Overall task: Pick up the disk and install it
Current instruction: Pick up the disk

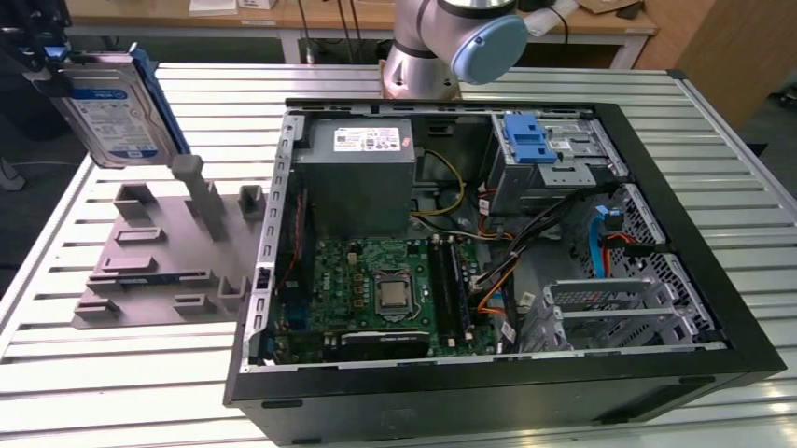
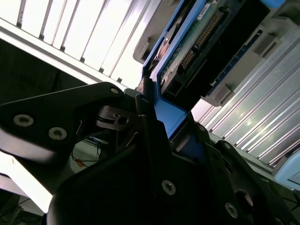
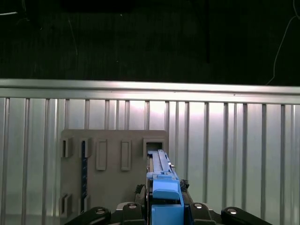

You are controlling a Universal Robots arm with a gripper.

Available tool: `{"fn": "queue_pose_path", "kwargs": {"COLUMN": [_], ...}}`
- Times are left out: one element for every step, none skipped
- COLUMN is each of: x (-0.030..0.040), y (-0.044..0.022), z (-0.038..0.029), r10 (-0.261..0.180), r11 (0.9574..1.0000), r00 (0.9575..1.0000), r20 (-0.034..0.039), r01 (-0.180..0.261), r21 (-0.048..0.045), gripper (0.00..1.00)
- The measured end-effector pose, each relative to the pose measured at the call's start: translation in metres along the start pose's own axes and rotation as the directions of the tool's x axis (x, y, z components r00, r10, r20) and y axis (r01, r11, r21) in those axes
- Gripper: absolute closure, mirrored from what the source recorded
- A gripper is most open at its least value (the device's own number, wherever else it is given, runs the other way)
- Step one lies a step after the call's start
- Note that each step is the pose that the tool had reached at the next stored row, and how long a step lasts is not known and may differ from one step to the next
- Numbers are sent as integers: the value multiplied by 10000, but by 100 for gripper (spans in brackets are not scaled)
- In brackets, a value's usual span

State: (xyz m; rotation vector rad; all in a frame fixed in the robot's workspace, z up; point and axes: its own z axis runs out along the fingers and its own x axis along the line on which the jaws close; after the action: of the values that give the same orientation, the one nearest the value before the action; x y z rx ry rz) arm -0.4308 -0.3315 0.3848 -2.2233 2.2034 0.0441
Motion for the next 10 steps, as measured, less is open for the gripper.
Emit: {"fn": "queue_pose_path", "kwargs": {"x": [0, -1, -1, -1, -2, -2, -3, -3, -4, -4], "y": [0, 1, 1, 1, 1, 1, 1, 1, 2, 2], "z": [-11, -23, -35, -49, -64, -81, -99, -116, -134, -152], "r10": [0, 0, 0, 0, 0, 0, 0, 0, 0, 0], "r11": [10000, 10000, 10000, 10000, 10000, 10000, 10000, 10000, 10000, 10000], "r00": [10000, 10000, 10000, 10000, 10000, 10000, 10000, 10000, 10000, 10000], "r20": [-1, 0, 0, 0, 1, 0, 0, 0, 0, 0], "r01": [0, 0, 0, 0, 0, 0, 0, 0, 0, 0], "r21": [1, 0, 1, 1, 1, 1, 0, 0, 0, 0], "gripper": [64, 64, 64, 64, 64, 64, 64, 64, 64, 64]}}
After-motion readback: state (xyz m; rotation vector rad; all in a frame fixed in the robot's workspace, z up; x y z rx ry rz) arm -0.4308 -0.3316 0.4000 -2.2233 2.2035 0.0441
